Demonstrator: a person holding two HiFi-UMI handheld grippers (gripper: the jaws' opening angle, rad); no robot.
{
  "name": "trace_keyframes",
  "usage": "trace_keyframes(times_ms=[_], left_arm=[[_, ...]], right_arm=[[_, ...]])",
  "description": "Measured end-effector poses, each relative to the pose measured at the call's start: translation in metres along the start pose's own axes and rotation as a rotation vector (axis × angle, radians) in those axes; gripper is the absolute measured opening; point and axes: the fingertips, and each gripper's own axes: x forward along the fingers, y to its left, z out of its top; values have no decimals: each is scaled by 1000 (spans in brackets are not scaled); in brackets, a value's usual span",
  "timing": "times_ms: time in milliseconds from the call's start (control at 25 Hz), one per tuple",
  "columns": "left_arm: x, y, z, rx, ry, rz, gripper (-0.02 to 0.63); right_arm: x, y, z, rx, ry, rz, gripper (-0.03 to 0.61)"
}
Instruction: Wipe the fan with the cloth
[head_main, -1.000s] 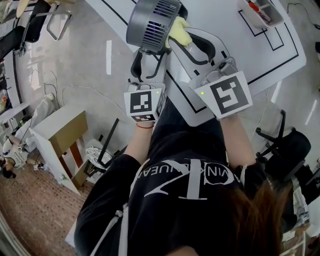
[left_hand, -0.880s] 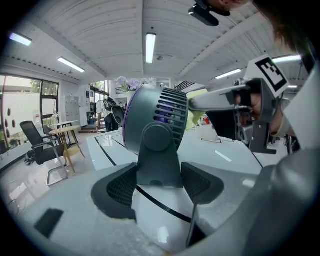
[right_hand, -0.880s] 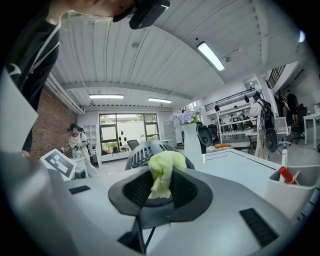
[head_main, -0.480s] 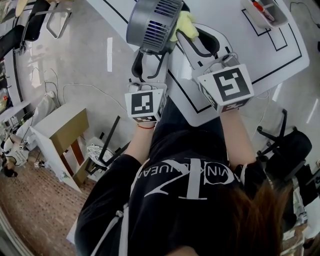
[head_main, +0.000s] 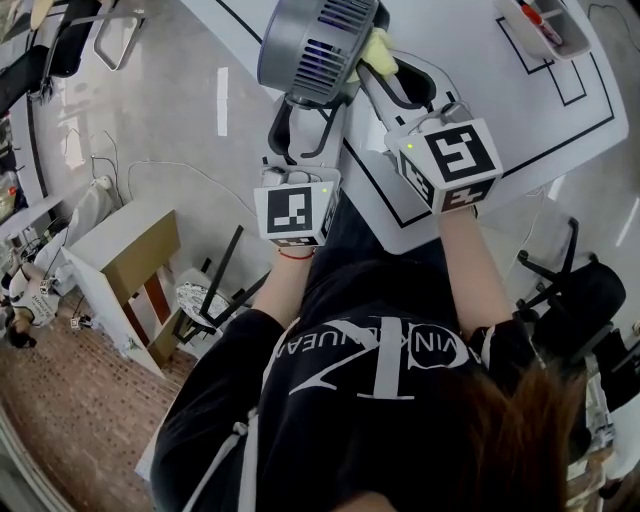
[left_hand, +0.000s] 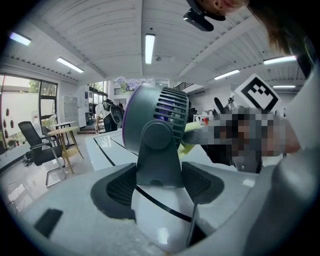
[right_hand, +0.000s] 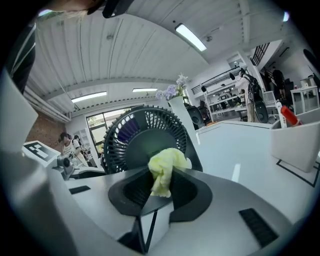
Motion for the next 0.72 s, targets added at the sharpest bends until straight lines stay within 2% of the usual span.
trace_keyframes(times_ms=[480,720], left_arm=[[1,-1,-3,-13,-11,-9,287],[0,0,-5,21,18,-34,295]], right_arm=[[19,-2,-24,-119,80,-46,86],[6,-5,-16,-182,94,-70,89]])
